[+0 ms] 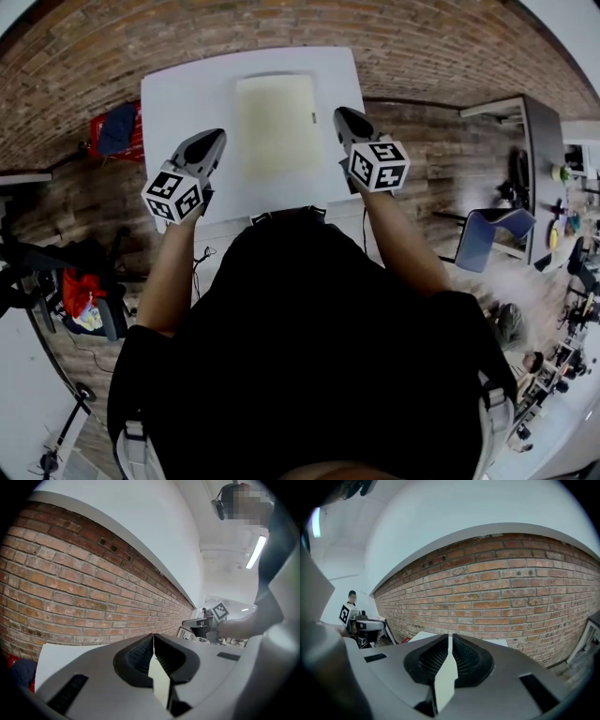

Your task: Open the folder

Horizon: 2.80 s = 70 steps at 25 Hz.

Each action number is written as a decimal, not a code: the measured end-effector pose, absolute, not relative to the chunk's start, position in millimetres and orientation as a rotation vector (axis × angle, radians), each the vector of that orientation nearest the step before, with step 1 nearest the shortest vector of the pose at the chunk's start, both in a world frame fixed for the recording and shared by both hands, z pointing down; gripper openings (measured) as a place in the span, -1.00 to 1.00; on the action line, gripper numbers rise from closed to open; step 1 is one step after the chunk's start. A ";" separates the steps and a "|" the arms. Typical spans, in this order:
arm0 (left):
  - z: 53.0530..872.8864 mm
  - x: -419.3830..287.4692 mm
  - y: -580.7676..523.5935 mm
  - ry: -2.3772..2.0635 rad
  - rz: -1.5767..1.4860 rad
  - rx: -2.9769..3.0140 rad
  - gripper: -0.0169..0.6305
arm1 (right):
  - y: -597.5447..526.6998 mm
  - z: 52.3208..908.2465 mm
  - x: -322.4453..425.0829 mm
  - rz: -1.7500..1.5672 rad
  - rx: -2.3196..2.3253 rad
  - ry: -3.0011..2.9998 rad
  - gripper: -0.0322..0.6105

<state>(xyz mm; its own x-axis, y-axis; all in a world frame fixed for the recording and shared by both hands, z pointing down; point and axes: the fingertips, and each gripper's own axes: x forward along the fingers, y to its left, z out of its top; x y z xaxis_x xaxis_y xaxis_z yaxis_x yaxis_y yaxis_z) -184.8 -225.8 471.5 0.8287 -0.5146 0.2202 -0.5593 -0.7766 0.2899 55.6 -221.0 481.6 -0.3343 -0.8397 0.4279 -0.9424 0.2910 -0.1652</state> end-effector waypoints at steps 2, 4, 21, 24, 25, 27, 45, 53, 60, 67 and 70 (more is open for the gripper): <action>472.1 -178.6 -227.2 -0.813 0.193 2.669 -0.90 | -221.8 483.1 61.3 0.576 1.631 -2.308 -0.75; 472.1 -171.7 -228.8 -0.821 0.202 2.671 -0.90 | -223.1 483.6 68.6 0.575 1.627 -2.315 -0.75; 453.6 -84.8 -227.0 -0.992 0.226 2.658 -0.90 | -240.7 486.4 160.6 0.540 1.488 -2.408 -0.75; 452.6 -72.7 -224.3 -1.009 0.221 2.652 -0.90 | -241.3 486.2 169.6 0.532 1.462 -2.419 -0.75; 453.7 -70.2 -223.1 -1.016 0.221 2.648 -0.90 | -241.6 486.9 171.8 0.530 1.453 -2.423 -0.75; 456.9 -66.5 -220.3 -1.030 0.223 2.638 -0.90 | -241.9 490.2 176.1 0.532 1.437 -2.427 -0.75; 483.9 -34.7 -200.3 -1.055 0.264 2.601 -0.90 | -227.1 508.8 189.2 0.550 1.344 -2.446 -0.75; 501.8 -29.3 -190.0 -1.054 0.331 2.589 -0.90 | -213.1 516.8 182.6 0.555 1.284 -2.449 -0.75; 519.9 -16.5 -184.5 -1.010 0.393 2.603 -0.90 | -208.9 529.6 180.4 0.570 1.266 -2.430 -0.75; 551.3 7.4 -174.1 -0.929 0.539 2.637 -0.90 | -211.5 534.1 179.0 0.575 1.256 -2.423 -0.75; 560.3 14.8 -174.4 -0.910 0.595 2.659 -0.90 | -213.0 536.3 180.4 0.578 1.254 -2.420 -0.75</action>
